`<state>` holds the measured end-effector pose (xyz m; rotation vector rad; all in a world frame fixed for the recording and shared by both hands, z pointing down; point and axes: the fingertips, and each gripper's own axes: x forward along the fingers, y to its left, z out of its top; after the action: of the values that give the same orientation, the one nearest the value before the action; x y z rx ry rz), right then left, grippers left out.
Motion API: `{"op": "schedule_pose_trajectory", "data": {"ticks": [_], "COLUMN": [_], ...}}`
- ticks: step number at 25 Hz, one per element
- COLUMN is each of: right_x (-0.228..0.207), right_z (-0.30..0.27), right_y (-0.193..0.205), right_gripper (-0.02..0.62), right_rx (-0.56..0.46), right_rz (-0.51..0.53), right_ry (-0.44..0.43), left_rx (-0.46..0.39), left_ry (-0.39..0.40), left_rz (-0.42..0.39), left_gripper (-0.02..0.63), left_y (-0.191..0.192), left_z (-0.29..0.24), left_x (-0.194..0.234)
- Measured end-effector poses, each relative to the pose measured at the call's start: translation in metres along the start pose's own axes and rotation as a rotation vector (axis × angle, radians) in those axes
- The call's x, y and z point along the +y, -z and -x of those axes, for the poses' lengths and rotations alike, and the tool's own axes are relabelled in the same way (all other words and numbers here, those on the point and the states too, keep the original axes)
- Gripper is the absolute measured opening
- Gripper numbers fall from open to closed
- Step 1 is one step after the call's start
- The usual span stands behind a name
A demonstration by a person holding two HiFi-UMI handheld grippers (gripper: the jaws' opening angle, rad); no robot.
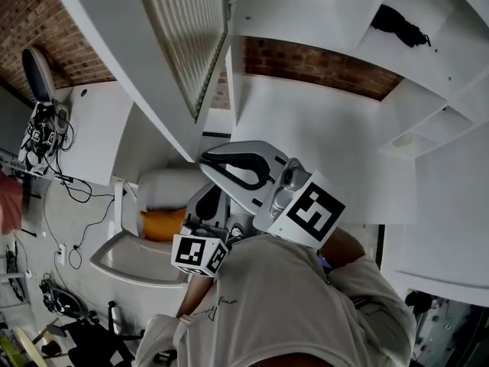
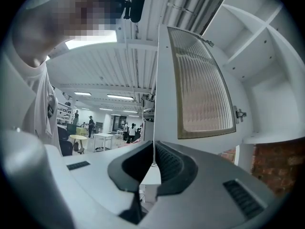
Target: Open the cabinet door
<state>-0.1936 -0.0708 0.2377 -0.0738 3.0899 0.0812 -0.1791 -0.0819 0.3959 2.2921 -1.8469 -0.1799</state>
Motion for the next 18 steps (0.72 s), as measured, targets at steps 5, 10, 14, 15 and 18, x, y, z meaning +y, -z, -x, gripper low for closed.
{"op": "schedule_pose_trajectory", "data": {"ticks": [5,10,14,15,18], "right_x": [-0.005,-0.012,-0.019,-0.021,-0.026], "right_z": [0.005,0.011,0.017,0.019,0.025], "right_y": [0.003,0.004,0.008,0.01,0.013], "right_gripper": [0.032,0.029,0.025,0.025,0.025], "right_rx": [0.005,0.003,0.015,0.018,0.024], "right_rz": [-0.011,-0.015,-0.016,-0.016,-0.017], "right_ry": [0.011,0.036,0.065,0.074,0.101], "left_rx": [0.007,0.021,0.032,0.034,0.035], "left_ry": [0.015,0.029,0.04,0.044,0.058], "left_rz": [0.01,0.008,0.008,0.008,0.008], "left_gripper": [0.02,0.02,0.02,0.02,0.02], "left_y": [0.002,0.006,0.009,0.009,0.009], "left_z": [-0.005,-0.009,-0.013,-0.014,-0.016], "left_x": [-0.003,-0.007,-0.009,-0.01,-0.016]}}
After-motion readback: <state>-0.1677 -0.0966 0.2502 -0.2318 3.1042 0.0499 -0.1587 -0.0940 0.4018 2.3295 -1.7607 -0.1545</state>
